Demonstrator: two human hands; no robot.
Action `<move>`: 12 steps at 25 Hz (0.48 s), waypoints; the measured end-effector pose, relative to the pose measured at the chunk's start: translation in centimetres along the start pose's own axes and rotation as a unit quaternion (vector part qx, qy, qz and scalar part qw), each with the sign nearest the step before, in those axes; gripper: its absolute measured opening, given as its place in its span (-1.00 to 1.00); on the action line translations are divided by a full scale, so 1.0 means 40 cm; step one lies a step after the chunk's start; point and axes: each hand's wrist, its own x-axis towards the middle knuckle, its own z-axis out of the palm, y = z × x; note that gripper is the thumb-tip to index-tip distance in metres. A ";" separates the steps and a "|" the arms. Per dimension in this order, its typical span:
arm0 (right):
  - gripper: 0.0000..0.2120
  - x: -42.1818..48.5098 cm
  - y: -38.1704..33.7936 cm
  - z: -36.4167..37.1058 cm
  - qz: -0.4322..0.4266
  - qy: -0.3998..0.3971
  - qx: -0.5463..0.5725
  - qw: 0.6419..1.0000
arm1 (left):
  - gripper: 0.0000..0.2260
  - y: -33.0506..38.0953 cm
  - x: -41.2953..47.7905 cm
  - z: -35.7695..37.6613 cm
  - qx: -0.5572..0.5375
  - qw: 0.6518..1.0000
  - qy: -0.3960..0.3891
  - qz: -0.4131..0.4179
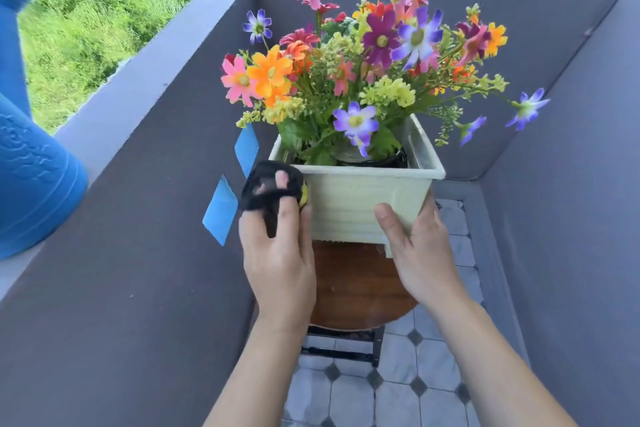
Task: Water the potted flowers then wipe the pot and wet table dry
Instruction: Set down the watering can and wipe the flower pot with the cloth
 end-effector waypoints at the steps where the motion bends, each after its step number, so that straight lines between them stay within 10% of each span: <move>1: -0.32 0.002 0.001 -0.003 -0.003 -0.002 0.002 1.000 | -0.76 -0.021 -0.029 0.002 0.022 1.000 -0.020 0.006; 12: -0.27 0.002 0.001 -0.027 -0.021 -0.025 -0.009 0.999 | -0.69 0.028 0.059 -0.036 0.143 0.925 0.044 0.349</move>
